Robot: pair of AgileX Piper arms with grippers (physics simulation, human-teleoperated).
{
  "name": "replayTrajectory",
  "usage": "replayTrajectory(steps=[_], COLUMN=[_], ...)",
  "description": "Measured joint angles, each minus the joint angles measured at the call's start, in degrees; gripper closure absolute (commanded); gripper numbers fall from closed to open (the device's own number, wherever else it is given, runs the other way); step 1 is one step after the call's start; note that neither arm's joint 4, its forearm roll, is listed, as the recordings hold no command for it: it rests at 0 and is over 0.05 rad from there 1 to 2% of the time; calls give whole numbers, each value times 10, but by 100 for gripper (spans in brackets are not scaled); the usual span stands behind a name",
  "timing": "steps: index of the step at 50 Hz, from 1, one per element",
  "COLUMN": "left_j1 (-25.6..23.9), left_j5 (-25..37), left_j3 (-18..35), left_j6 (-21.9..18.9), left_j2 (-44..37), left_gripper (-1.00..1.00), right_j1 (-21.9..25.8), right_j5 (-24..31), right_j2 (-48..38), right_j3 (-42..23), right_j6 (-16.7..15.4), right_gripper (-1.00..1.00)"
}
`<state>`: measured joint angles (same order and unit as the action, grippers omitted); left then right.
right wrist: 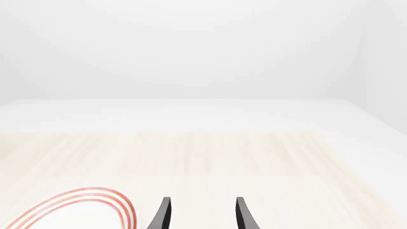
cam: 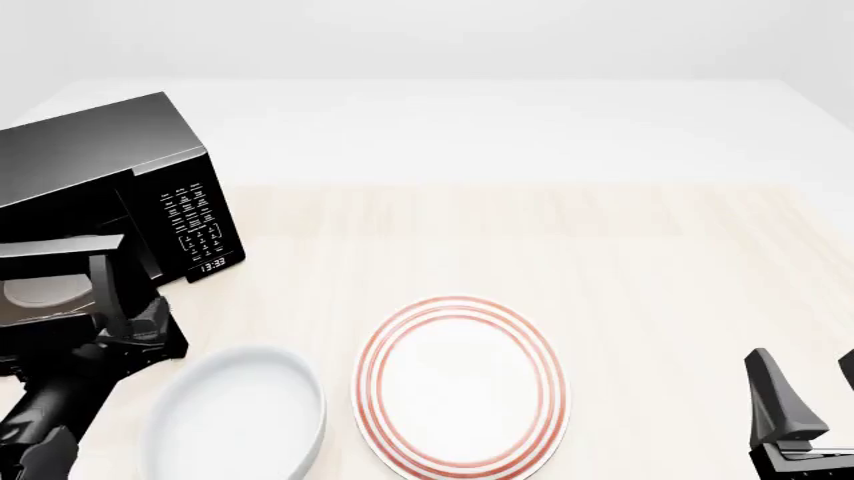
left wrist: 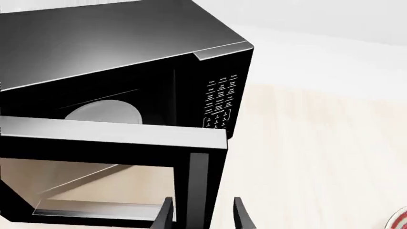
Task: Open the microwave.
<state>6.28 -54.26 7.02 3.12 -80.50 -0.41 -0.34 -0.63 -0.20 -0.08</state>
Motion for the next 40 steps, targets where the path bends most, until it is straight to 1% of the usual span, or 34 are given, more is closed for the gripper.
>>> replayTrajectory(steps=[8, 26, 40], left_j1=[-6, 8, 8], left_j5=[-9, -22, 17], left_j3=[7, 3, 1], left_j6=[12, 21, 18], left_j2=[11, 19, 67], left_gripper=[-100, -100, -100], right_j1=[0, 0, 0], right_j5=[0, 0, 0], right_j2=[0, 0, 0], right_j3=[0, 0, 0], right_j6=[0, 0, 0], right_gripper=[-100, -100, -100])
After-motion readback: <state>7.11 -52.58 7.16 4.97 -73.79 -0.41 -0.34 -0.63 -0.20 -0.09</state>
